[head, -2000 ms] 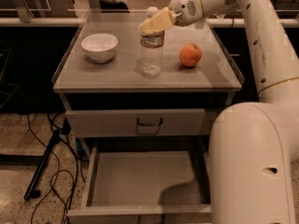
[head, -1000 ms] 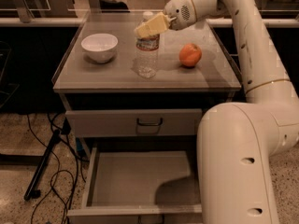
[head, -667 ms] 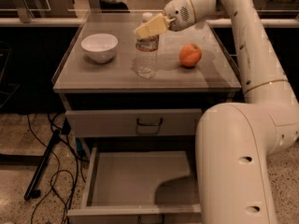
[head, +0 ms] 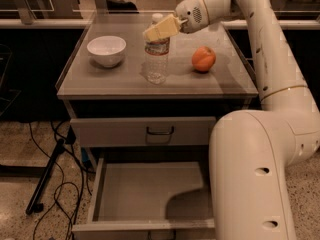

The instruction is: Pick water bottle from middle drawer and place on counter

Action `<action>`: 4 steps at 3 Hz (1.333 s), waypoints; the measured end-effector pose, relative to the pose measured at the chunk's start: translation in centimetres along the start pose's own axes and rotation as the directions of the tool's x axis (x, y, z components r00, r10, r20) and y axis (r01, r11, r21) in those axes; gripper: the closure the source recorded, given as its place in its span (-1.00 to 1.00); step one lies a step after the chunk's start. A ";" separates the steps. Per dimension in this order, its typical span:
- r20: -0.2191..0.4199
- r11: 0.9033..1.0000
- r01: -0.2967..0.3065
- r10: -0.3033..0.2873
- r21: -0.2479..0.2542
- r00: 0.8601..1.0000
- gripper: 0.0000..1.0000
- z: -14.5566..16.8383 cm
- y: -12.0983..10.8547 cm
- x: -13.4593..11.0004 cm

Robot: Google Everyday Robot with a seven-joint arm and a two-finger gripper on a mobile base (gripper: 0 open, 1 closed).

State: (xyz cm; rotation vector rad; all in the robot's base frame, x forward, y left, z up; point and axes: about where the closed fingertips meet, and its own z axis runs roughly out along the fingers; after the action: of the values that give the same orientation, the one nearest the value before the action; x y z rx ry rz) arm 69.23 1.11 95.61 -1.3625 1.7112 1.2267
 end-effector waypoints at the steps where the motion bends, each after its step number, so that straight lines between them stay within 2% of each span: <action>1: 0.000 1.000 0.000 0.000 0.000 1.000 0.08 0.0 0.0 0.0; 3: 0.000 1.000 0.000 0.000 0.000 1.000 -0.84 0.0 0.0 0.0; 4: 0.000 1.000 0.000 0.000 0.000 1.000 -1.00 0.0 0.0 0.0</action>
Offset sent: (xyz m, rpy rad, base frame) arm 0.0000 0.0000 0.0000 0.0000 0.0000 0.0000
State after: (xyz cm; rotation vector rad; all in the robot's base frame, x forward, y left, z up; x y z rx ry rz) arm 69.23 1.11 95.61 -1.3624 1.7111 1.2267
